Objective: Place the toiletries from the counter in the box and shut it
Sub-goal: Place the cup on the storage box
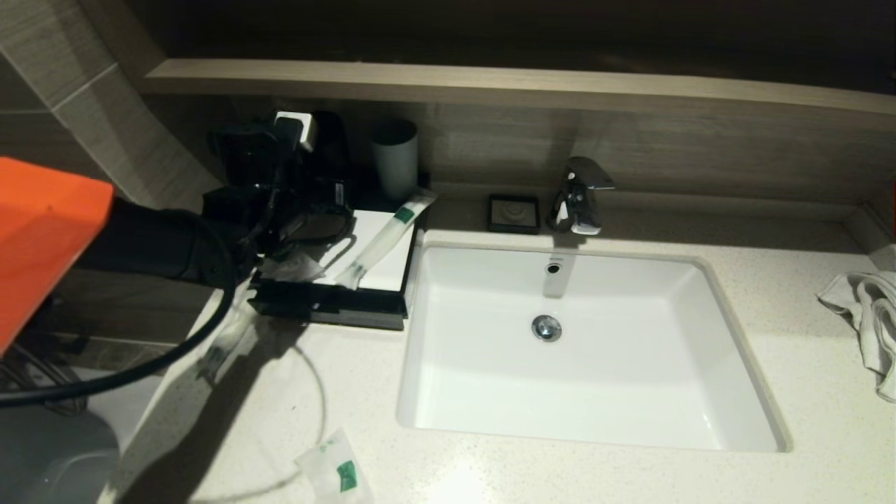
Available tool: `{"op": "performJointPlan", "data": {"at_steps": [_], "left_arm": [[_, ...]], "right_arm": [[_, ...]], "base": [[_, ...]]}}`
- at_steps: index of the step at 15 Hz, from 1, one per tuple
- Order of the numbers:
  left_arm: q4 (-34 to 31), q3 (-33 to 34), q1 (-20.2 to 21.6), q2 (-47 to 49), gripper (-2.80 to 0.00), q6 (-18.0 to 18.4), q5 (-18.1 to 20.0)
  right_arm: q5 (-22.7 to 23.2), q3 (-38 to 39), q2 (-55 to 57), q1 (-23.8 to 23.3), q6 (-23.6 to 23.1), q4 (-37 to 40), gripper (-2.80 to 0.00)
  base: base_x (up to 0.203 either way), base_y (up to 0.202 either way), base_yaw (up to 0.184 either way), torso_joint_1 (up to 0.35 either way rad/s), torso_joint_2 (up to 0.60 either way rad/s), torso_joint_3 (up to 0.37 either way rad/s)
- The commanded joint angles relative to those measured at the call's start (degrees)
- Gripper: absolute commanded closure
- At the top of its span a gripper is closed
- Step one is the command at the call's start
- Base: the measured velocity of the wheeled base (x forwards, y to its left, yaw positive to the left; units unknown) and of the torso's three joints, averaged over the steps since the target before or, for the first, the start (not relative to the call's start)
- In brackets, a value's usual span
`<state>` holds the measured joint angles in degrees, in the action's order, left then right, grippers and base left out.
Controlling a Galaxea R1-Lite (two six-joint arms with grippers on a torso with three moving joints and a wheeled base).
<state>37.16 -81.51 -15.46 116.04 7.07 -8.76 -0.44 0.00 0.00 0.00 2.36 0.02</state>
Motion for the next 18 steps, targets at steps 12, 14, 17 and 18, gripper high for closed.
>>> {"op": "performJointPlan", "data": {"at_steps": [12,14,17,18], "left_arm": [[0.02,-2.86,-0.01,3.23,0.0,0.14,-0.12],[-0.26,-3.96,-0.01,3.56,0.0,0.13,-0.12],[-1.64,-5.94,-0.01,3.67,0.0,0.05,-0.12],[-1.74,-6.12,-0.01,3.67,0.0,0.05,-0.12]], "right_arm": [[0.0,0.0,0.0,0.0,0.02,-0.02,0.0],[0.0,0.08,0.0,0.0,0.02,-0.02,0.0],[0.0,0.0,0.0,0.0,0.02,-0.02,0.0],[0.0,0.05,0.0,0.0,0.02,-0.02,0.0]], "base": [[0.0,0.0,0.0,0.0,0.0,0.0],[0.0,0.0,0.0,0.0,0.0,0.0],[0.0,0.0,0.0,0.0,0.0,0.0],[0.0,0.0,0.0,0.0,0.0,0.0]]}}
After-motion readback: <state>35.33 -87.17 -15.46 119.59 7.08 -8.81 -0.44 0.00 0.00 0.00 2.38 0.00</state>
